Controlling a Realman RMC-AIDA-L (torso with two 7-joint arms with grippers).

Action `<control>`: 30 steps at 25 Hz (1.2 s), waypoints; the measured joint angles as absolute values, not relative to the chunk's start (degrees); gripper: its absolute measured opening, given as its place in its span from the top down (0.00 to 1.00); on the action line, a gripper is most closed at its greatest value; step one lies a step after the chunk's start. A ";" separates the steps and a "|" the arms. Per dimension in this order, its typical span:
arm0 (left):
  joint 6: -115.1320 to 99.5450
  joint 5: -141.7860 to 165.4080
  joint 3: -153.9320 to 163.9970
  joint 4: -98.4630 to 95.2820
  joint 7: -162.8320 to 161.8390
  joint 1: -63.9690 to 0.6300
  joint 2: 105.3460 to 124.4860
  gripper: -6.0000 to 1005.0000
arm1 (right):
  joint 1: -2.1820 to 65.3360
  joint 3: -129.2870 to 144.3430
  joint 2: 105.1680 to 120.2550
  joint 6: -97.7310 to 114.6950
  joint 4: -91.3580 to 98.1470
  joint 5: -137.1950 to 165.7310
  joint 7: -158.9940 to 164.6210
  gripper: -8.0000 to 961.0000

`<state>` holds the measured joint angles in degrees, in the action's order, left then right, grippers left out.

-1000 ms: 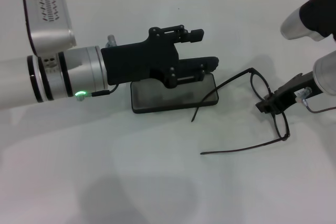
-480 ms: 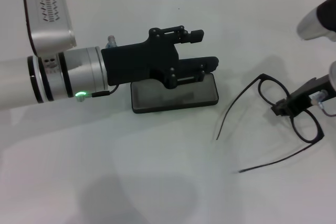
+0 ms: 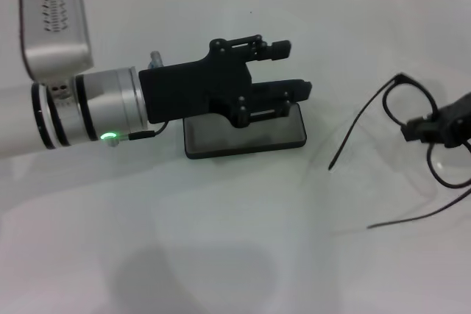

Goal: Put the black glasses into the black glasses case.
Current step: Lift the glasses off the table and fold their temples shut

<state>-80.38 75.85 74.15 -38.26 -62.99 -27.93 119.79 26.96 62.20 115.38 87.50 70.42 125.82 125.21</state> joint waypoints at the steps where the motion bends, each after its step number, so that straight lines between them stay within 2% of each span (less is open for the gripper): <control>1: -81.68 75.16 74.15 -38.08 -62.70 -27.93 119.80 0.35 | 26.97 60.65 115.31 88.09 68.98 123.73 123.01 0.87; 4: -84.34 73.08 74.16 -37.70 -61.50 -28.02 119.80 0.35 | 28.53 55.80 114.47 89.34 58.47 115.40 113.35 0.87; 9: -85.18 71.14 74.60 -36.97 -60.86 -29.60 119.84 0.35 | 35.08 53.94 111.48 89.74 38.84 109.38 102.32 0.87; 11: -85.67 70.83 74.65 -35.44 -60.15 -30.98 119.92 0.35 | 36.86 53.55 111.02 89.80 34.22 108.80 100.11 0.87; 19: -87.03 67.91 77.33 -29.67 -55.94 -34.96 120.39 0.35 | 39.24 53.32 111.67 93.96 33.24 108.56 98.97 0.86; 30: -83.55 63.42 83.75 -28.77 -52.87 -34.76 120.51 0.35 | 39.69 53.08 111.70 97.76 33.47 107.31 98.92 0.86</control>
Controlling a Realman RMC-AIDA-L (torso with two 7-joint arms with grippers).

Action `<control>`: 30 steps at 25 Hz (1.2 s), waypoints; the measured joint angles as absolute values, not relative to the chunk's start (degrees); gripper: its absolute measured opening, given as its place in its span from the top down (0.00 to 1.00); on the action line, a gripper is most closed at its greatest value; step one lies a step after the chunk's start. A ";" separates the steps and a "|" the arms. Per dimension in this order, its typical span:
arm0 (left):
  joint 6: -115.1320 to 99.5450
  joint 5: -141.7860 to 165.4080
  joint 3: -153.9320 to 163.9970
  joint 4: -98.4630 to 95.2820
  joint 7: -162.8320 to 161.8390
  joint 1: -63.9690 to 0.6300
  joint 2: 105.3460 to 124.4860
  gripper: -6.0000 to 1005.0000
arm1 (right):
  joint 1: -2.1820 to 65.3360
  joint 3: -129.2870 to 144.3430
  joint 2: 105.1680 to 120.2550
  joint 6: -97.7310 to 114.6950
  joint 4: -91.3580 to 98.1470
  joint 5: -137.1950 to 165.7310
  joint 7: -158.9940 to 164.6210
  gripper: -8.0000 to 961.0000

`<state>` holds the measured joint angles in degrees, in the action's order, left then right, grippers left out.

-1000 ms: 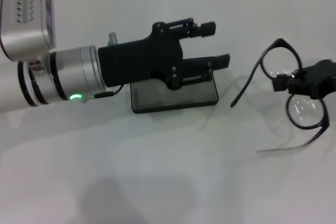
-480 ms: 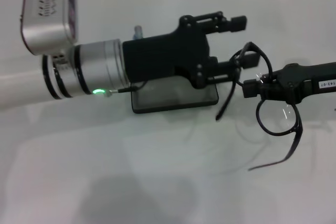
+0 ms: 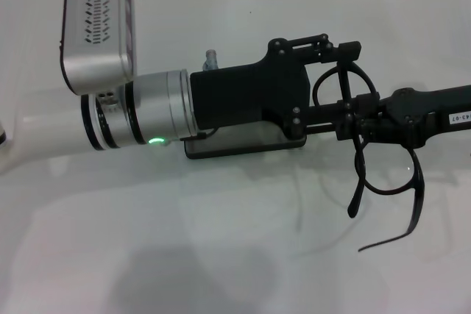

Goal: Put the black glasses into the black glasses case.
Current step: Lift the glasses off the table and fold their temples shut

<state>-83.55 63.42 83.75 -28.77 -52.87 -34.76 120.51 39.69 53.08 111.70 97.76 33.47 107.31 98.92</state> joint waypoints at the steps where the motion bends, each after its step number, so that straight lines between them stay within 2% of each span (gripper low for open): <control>1: -83.50 63.42 83.76 -28.77 -52.45 -34.68 120.51 0.35 | 39.70 53.14 111.70 98.07 33.47 107.29 98.91 0.86; 16: -85.01 59.72 83.86 -28.73 -48.15 -33.74 120.42 0.35 | 38.95 51.51 112.08 101.15 32.78 106.91 99.51 0.85; 25: -88.69 57.50 78.91 -28.76 -48.29 -30.84 119.46 0.35 | 35.86 38.35 112.00 102.96 32.70 105.87 96.87 0.85; 30: -86.48 61.09 78.02 -26.22 -48.51 -31.29 118.52 0.35 | 33.79 35.89 112.08 104.03 32.69 98.67 92.97 0.84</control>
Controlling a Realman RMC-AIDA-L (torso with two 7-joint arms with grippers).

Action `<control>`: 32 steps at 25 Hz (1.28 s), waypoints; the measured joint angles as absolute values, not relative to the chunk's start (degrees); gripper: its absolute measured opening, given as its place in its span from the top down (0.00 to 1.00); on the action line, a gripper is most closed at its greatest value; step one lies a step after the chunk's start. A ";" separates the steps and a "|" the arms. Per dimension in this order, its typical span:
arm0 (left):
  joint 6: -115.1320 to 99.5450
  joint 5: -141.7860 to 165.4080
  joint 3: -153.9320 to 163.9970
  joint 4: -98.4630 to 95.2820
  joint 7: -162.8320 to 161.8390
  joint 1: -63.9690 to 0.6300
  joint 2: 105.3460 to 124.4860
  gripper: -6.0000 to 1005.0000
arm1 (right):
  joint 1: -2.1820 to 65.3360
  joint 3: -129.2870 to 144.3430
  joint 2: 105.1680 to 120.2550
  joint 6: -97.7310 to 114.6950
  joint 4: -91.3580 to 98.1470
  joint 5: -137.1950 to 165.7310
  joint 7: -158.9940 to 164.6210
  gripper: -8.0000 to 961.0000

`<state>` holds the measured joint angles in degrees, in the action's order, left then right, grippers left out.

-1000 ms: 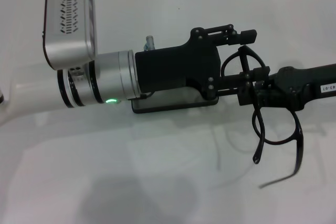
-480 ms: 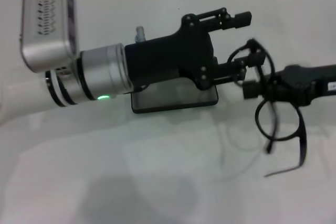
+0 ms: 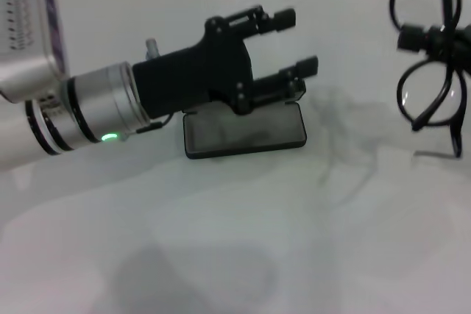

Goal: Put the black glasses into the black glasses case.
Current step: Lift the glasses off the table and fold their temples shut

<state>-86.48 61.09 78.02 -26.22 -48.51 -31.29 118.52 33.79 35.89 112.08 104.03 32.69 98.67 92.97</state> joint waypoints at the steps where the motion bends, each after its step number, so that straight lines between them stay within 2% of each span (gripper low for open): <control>1: -85.89 62.49 78.01 -25.80 -48.57 -31.64 118.57 0.35 | 33.56 35.85 112.29 103.87 32.69 97.15 92.20 0.84; 7: -84.47 70.13 78.46 -25.57 -48.67 -33.62 119.68 0.35 | 33.23 35.88 114.96 98.78 32.68 89.61 88.56 0.84; 10: -84.80 71.85 80.43 -25.58 -48.75 -34.36 119.92 0.35 | 33.98 36.43 115.71 95.10 30.94 86.48 86.44 0.84; 20: -90.68 70.41 83.12 -26.44 -48.33 -34.57 119.78 0.35 | 38.51 41.18 115.86 87.07 23.93 85.38 81.34 0.83; 32: -93.98 68.20 82.21 -27.17 -48.09 -34.16 119.40 0.35 | 38.82 48.36 115.88 80.98 23.81 85.81 81.32 0.83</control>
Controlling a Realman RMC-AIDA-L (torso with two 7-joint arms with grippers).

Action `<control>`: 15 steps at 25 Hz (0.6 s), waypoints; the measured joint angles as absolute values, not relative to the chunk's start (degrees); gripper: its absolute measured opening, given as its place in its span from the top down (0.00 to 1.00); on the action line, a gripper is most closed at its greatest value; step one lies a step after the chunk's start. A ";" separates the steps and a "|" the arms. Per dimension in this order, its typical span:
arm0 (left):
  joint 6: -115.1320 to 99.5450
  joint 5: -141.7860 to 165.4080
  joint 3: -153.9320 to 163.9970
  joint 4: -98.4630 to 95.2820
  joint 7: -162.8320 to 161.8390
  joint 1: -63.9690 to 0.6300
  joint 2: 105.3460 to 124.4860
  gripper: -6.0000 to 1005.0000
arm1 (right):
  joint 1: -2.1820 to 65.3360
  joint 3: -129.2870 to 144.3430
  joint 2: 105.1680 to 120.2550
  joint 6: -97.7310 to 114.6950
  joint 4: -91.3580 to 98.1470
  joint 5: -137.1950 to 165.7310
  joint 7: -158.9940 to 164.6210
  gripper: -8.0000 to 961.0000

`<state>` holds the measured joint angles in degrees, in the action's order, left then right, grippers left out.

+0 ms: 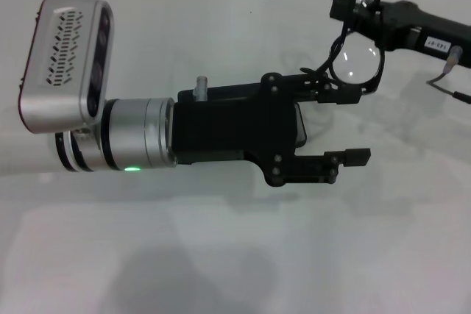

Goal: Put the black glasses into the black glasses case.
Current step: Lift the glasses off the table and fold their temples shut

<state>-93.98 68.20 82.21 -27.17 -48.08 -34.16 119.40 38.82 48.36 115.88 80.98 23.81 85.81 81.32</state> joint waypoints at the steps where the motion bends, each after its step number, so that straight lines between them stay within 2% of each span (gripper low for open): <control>1: -93.98 68.20 82.21 -27.19 -48.06 -34.19 119.41 0.35 | 38.80 48.93 115.86 80.61 23.81 85.82 81.32 0.83; 15: -94.05 68.31 80.86 -27.25 -48.30 -34.41 119.28 0.35 | 38.24 54.31 115.60 80.73 24.42 85.89 80.42 0.82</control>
